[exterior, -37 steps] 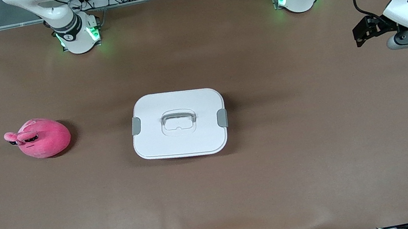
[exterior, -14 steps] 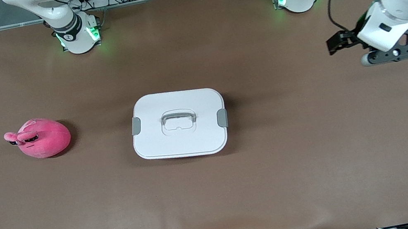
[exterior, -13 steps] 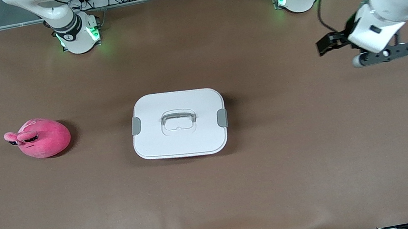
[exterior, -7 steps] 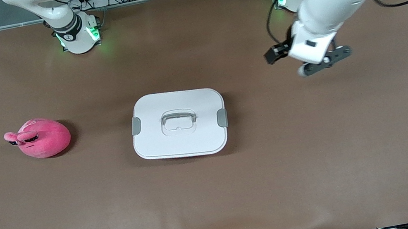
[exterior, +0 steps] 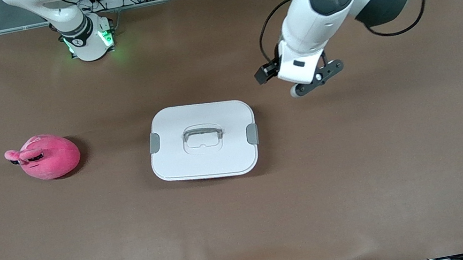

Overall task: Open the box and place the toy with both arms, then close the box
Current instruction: 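Reach the left gripper toward the handle on the white box lid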

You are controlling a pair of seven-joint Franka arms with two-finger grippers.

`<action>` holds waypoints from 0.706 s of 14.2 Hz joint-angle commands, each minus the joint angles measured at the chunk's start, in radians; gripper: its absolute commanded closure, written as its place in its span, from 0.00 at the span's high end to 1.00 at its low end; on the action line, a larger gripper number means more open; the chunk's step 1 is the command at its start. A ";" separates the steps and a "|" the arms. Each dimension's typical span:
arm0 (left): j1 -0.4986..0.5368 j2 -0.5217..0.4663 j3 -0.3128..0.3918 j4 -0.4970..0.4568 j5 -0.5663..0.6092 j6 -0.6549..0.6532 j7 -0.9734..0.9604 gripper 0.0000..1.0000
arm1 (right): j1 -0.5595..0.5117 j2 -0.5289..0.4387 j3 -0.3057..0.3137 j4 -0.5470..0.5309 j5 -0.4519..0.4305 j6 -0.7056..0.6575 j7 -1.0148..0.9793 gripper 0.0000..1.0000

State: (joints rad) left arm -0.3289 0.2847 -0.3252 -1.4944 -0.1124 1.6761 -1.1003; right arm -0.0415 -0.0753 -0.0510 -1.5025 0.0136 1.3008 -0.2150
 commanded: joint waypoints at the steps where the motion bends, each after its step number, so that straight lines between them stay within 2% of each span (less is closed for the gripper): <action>1: -0.047 0.091 0.005 0.100 -0.013 0.034 -0.116 1.00 | -0.014 -0.003 0.006 0.001 0.008 -0.008 0.014 1.00; 3: -0.087 0.157 0.009 0.163 -0.013 0.056 -0.223 1.00 | -0.014 -0.003 0.005 0.001 0.006 -0.006 0.014 1.00; 5: -0.134 0.207 0.018 0.197 -0.012 0.135 -0.361 1.00 | -0.018 -0.001 0.005 0.001 0.006 -0.006 0.014 1.00; 8: -0.180 0.247 0.031 0.200 -0.010 0.267 -0.517 1.00 | -0.017 0.003 0.005 0.002 0.008 -0.001 0.014 1.00; 10: -0.249 0.275 0.087 0.200 -0.003 0.327 -0.706 1.00 | -0.018 0.009 0.005 0.004 0.008 0.003 0.013 1.00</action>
State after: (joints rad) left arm -0.5153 0.5258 -0.2938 -1.3339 -0.1129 1.9692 -1.6737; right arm -0.0437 -0.0711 -0.0534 -1.5034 0.0136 1.3017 -0.2115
